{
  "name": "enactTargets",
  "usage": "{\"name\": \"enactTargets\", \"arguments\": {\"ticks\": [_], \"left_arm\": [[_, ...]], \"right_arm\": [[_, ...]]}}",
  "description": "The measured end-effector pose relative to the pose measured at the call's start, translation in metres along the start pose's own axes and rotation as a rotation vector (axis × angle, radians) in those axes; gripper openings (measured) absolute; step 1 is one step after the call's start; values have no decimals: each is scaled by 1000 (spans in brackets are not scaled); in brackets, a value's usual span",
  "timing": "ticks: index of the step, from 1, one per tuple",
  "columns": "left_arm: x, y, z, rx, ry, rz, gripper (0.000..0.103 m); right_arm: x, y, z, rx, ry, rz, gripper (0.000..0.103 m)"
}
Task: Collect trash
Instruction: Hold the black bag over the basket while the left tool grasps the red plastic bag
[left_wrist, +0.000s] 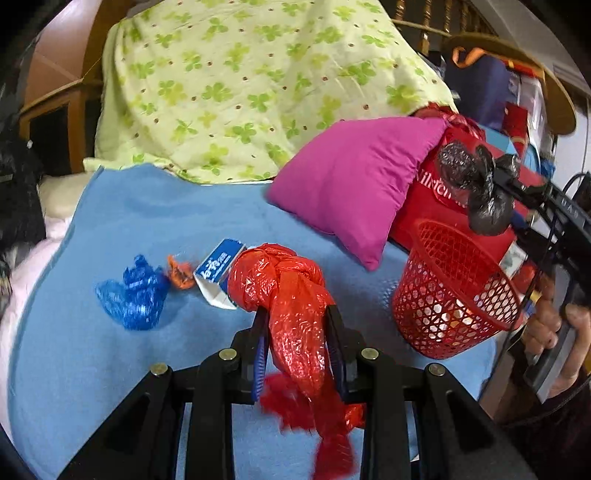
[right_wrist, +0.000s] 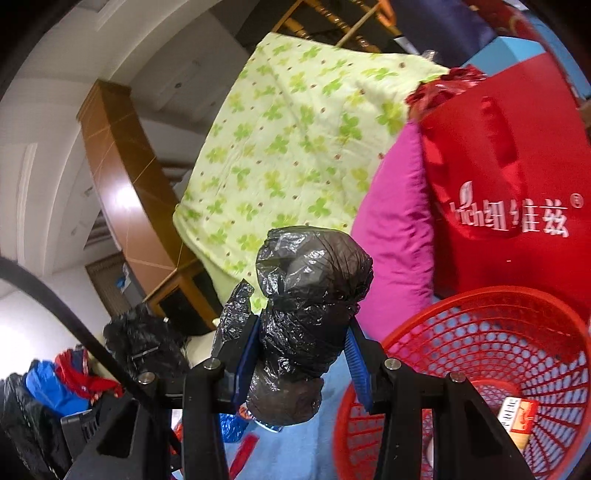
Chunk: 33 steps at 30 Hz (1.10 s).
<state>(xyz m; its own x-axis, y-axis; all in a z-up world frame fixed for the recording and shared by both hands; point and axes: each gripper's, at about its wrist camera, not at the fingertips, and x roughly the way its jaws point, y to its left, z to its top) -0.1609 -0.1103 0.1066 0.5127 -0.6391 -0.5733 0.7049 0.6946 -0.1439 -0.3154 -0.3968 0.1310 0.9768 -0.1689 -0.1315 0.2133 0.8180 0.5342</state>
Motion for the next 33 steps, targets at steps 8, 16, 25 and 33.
{"name": "enactTargets", "arguments": {"ticks": [8,16,25,33], "left_arm": [[11,17,17,-74,14,24,35],[11,46,18,-134,9,60,37],[32,59,-20,-201,124,46,58],[83,35,-50,-139,243,101,65]], "right_arm": [[-12,-7,7,18,-35,-8,47],[-16,-6,5,27,-51,-16,47],[-15,-7,4,30,-49,-27,47],[-11,1,3,8,-35,-31,47]]}}
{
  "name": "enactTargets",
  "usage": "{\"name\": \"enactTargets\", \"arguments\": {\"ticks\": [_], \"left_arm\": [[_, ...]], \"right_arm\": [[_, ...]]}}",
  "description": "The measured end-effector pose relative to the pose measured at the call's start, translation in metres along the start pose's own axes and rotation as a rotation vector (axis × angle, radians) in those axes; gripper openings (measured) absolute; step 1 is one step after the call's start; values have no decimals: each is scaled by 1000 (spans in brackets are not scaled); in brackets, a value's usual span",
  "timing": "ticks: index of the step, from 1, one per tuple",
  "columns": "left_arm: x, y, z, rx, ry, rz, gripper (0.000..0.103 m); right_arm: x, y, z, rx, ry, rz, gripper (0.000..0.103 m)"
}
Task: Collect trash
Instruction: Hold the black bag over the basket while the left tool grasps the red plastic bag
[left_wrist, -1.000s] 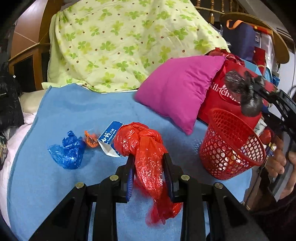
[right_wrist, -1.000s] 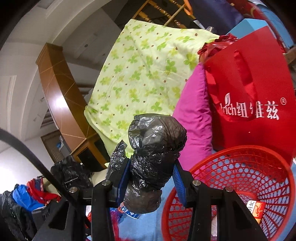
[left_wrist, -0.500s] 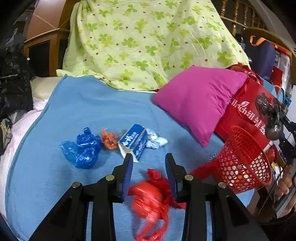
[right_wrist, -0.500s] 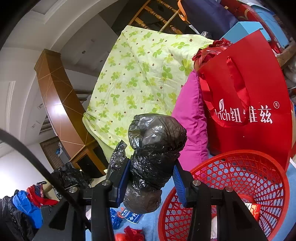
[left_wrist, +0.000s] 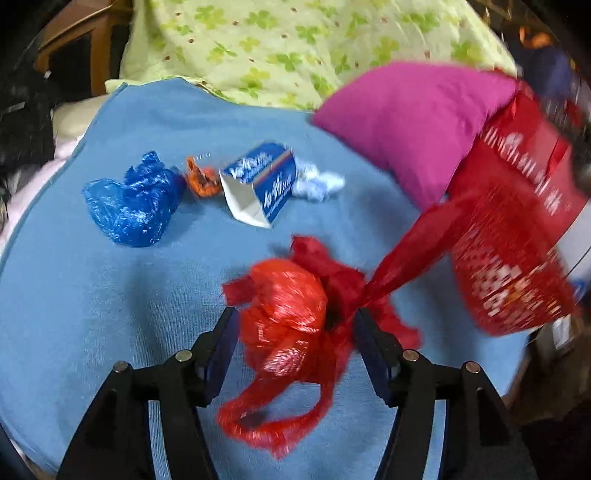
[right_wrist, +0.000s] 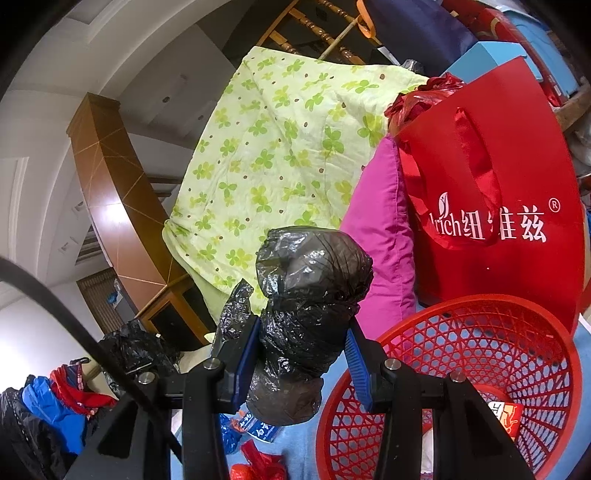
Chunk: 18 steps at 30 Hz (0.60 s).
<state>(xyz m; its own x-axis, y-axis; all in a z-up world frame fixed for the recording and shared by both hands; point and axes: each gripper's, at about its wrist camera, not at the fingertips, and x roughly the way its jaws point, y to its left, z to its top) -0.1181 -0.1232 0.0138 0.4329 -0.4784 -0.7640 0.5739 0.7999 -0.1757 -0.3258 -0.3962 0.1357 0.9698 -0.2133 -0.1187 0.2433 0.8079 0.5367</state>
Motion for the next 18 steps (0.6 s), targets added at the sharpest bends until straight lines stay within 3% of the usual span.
{"name": "enactTargets", "arguments": {"ticks": [1,3,5,11,16,18], "left_arm": [[6,1,-2,-3,13,3,60],[10,9,-6,-35,21,-20,41],[6,16,-7,-60,6,-39,40],[-38,7,13,12,-113,-37,40],[-75,-3,29,81,-217,-8,43],[-76,1,34,84,-214,20,43]], "right_arm": [[0,0,0,-3,0,-1,47],[0,-1,0,-1,0,0,47],[0,-3,2,4,-2,1,47],[-6,-8,5,25,-20,10,47],[-10,-11,7,27,-26,11,47],[-13,-13,7,29,-30,3,47]]}}
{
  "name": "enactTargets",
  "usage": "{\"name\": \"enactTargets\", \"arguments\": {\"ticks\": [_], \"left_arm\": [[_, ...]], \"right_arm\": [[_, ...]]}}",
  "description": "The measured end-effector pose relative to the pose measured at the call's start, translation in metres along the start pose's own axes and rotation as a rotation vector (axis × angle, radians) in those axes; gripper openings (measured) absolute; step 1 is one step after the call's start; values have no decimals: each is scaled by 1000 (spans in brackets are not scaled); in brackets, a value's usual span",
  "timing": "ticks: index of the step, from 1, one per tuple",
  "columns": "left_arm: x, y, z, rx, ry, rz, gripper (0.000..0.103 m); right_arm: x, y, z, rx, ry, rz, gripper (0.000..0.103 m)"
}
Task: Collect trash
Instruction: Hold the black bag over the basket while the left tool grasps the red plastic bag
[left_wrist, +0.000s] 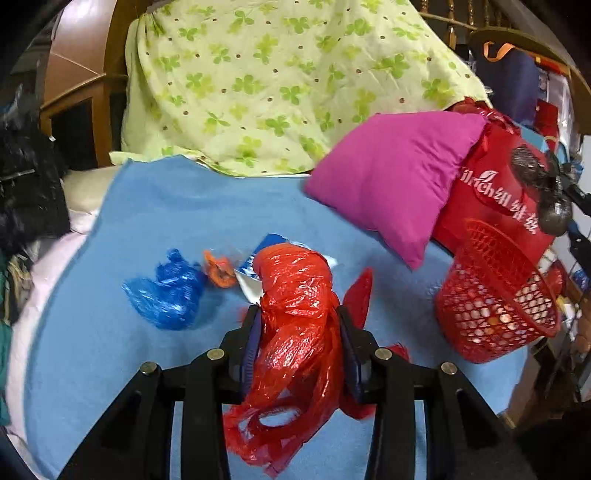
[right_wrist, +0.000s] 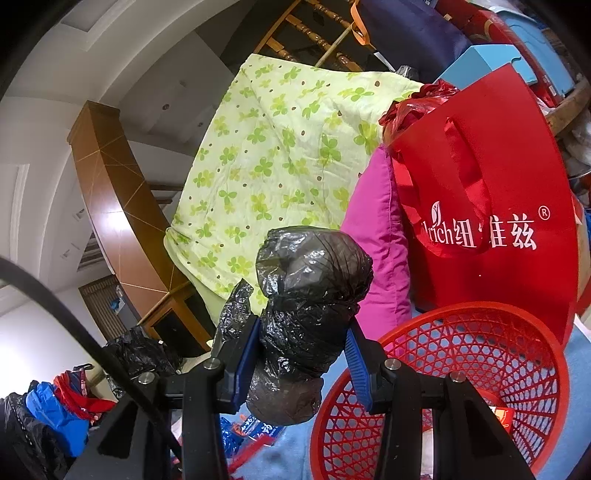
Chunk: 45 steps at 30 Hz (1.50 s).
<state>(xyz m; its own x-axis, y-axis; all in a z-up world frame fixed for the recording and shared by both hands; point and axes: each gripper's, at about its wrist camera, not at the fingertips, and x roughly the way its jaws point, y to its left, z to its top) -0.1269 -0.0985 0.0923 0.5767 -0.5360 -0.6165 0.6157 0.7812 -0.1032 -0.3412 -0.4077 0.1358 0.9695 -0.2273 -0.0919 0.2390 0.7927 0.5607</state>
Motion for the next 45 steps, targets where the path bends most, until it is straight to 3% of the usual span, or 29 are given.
{"name": "enactTargets", "arguments": {"ticks": [3,8,16,20,22,27,33,37,45], "left_arm": [[6,21,5,-104,53,-43,43],[0,43,17,-224,37,-118,46],[-8,53,28,-200,3,-72,46],[1,58,10,-196,52,-59,49],[7,61,-3,-197,85,-38,62],[28,66,-36,-226,181,-18,66],[50,49,-54,-171,236,5,66],[47,41,-66,-116,224,14,52],[6,49,-40,-110,101,-18,48]], "right_arm": [[-4,-4,1,15,-7,-7,47],[-6,-6,3,25,-13,-6,47],[-5,-1,0,3,-8,-2,47],[-2,-3,1,9,-4,-3,47],[0,-2,2,8,-3,-5,48],[2,1,0,7,5,-7,48],[8,8,-3,-15,19,-12,48],[10,8,-4,-17,24,-11,48],[8,4,-3,-5,16,-14,48]]}}
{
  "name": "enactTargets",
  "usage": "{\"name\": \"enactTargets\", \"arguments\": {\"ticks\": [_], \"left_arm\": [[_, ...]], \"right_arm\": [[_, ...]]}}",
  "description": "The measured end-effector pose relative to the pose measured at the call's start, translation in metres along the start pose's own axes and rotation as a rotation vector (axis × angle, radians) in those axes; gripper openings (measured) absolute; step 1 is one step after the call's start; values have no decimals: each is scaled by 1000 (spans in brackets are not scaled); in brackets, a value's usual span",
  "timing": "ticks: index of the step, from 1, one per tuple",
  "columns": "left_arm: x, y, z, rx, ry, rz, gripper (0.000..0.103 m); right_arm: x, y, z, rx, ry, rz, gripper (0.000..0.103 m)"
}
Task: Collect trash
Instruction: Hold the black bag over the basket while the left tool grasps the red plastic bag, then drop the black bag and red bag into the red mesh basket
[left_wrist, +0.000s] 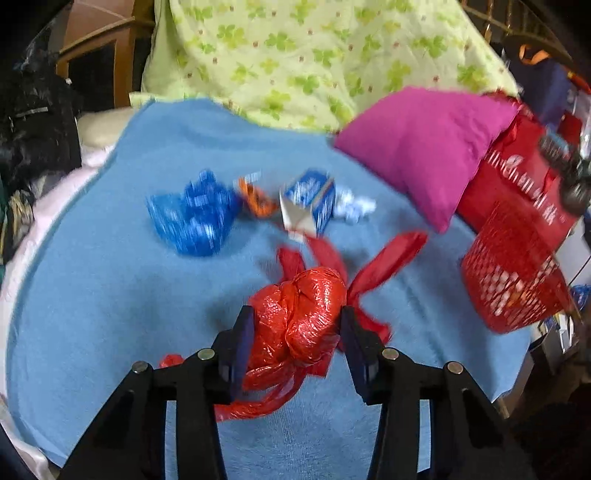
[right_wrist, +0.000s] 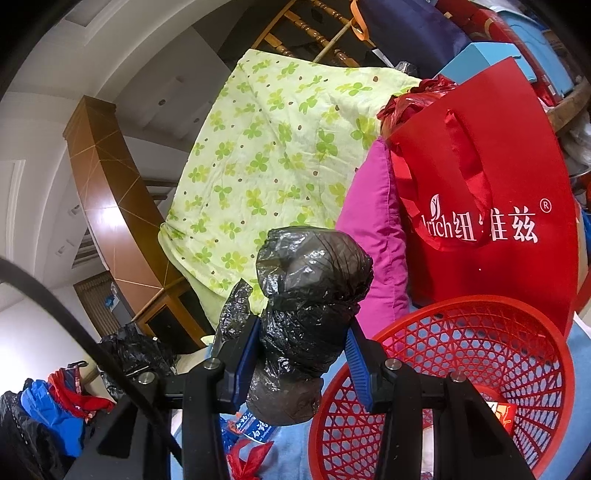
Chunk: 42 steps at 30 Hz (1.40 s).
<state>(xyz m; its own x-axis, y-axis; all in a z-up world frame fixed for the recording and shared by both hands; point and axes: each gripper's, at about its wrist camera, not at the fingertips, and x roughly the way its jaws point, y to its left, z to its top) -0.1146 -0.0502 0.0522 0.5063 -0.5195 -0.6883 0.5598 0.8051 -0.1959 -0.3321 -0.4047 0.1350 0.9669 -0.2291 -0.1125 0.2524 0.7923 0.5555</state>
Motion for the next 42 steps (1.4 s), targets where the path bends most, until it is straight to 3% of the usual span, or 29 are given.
{"name": "enactTargets", "arguments": {"ticks": [5,8,18,22,26,28,29,35,39,42], "left_arm": [[-36,-1,33,-39,-100,-38,48],[-52,-19,50,-1,-150,-60,48],[-71,-166,100,202,-260,-272,49],[-55,-216,112,230,-250,-340,50],[-21,-253,114,230,-166,-389,51],[-3,-270,111,242,-125,-397,54],[5,-277,109,249,-98,-404,56],[6,-279,100,263,-97,-380,64],[-7,-245,98,240,-134,-341,67],[-20,-199,90,211,-167,-267,68]], "right_arm": [[-5,4,-1,-15,-4,3,48],[-10,5,0,-38,-9,5,48],[-48,-28,13,-22,-65,-57,49],[-65,-48,14,6,-69,-108,49],[-70,-68,15,48,-32,-163,52],[-69,-77,15,84,-10,-175,65],[-68,-81,15,101,-2,-173,66],[-70,-80,16,89,-17,-166,67],[-71,-60,15,37,-62,-129,67],[-69,-40,13,-7,-90,-90,67]]}}
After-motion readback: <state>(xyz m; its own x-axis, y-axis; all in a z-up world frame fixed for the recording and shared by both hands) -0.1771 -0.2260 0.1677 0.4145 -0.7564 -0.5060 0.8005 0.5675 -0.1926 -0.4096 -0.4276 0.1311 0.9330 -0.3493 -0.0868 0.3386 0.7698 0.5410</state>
